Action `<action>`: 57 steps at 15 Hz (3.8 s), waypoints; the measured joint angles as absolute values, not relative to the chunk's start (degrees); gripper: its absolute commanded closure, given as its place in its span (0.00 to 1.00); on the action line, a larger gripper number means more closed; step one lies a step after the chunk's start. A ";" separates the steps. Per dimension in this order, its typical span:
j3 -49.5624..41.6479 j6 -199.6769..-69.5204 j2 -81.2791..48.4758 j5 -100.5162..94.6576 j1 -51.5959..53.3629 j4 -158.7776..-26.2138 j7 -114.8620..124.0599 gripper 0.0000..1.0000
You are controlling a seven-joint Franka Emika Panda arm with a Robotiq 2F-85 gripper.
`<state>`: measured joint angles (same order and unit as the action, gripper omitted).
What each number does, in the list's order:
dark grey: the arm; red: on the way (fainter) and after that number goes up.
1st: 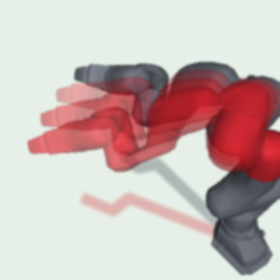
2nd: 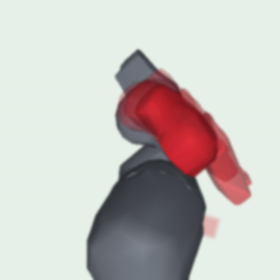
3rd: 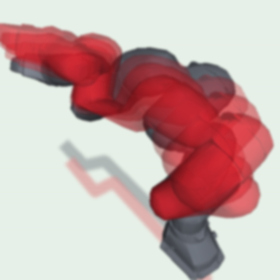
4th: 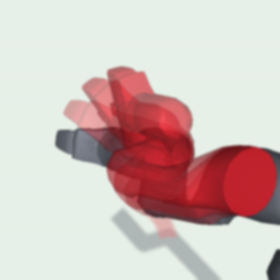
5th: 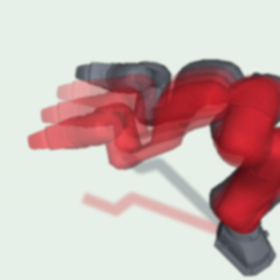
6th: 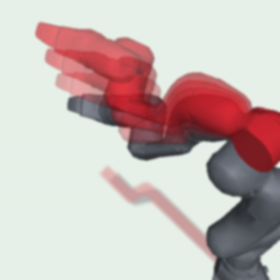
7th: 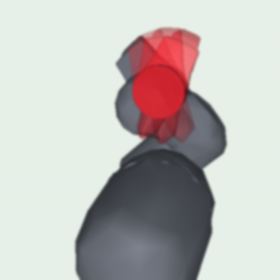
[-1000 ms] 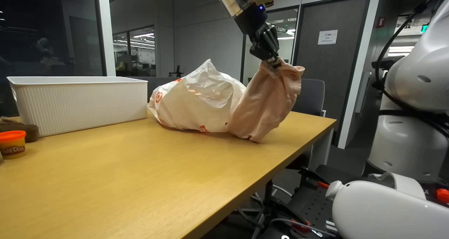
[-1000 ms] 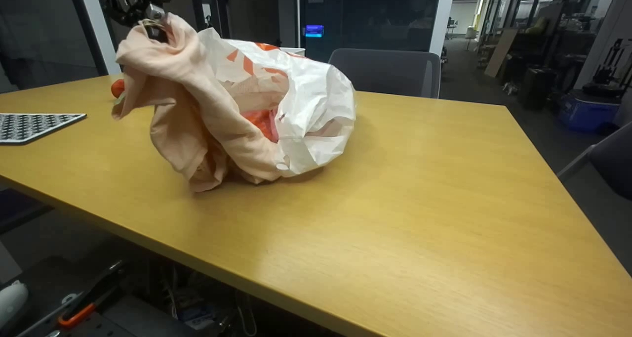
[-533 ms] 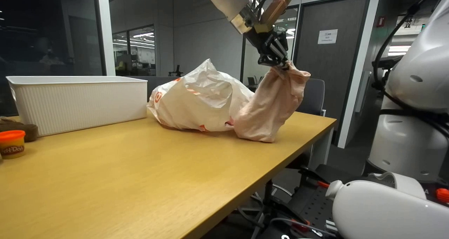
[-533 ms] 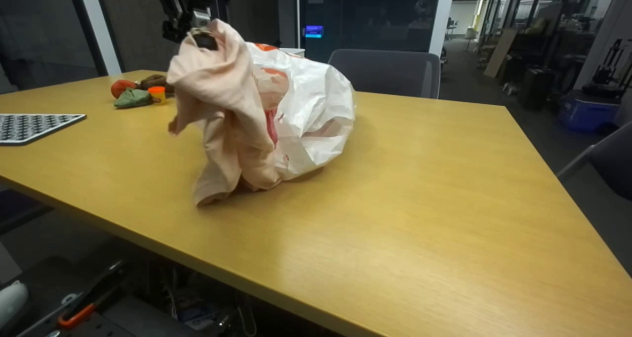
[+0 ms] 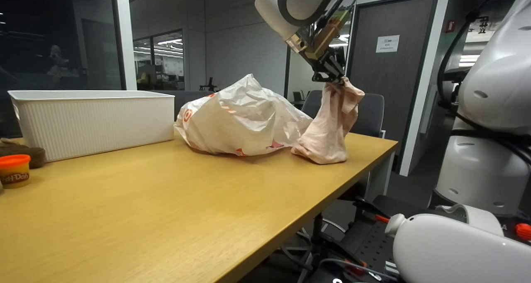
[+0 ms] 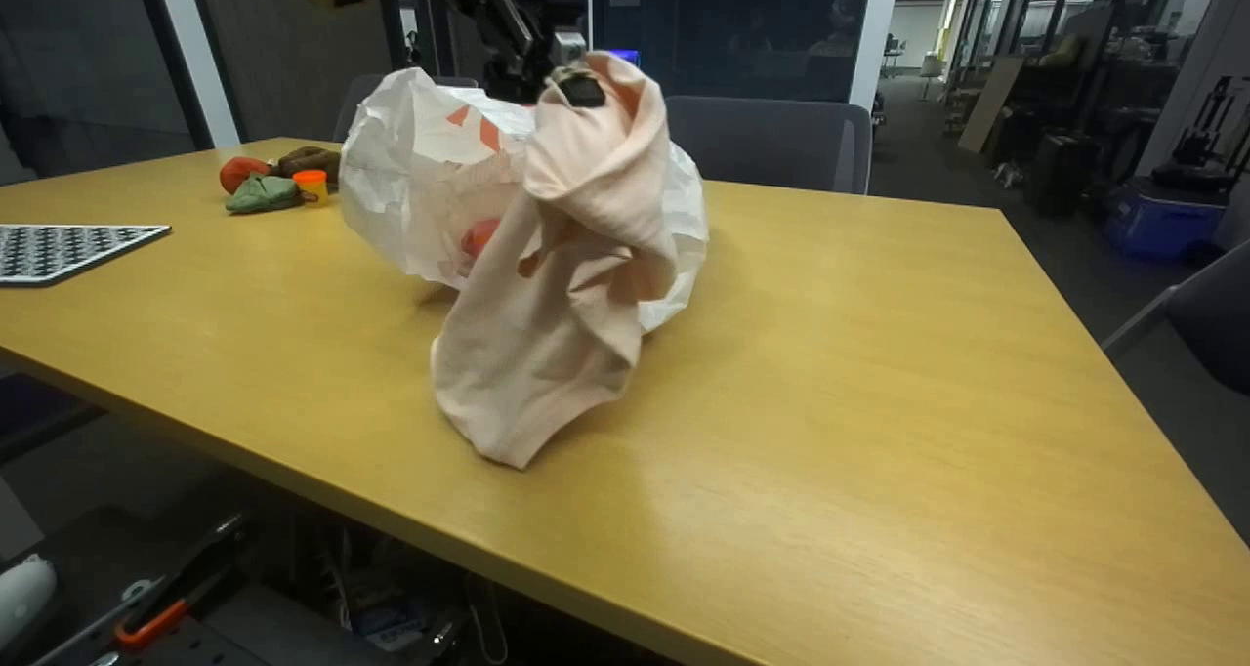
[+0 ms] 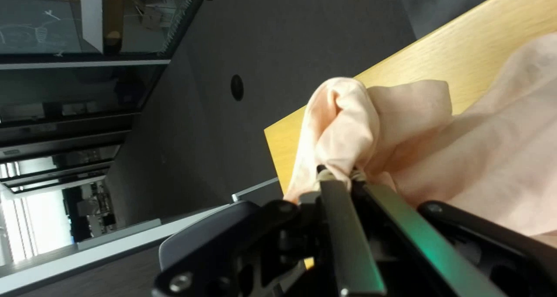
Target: Take the pink clothing out of the carrier bag
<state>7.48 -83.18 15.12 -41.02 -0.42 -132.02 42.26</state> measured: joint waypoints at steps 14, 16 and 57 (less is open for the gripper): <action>-2.32 -91.59 4.72 -49.34 -5.18 -130.74 60.33 0.45; -2.26 -93.00 4.80 -48.17 -4.90 -130.71 60.43 0.31; 3.71 -132.84 -8.82 -14.21 3.94 -127.32 13.04 0.25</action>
<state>3.71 -132.84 -8.82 -14.21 3.94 -127.32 13.04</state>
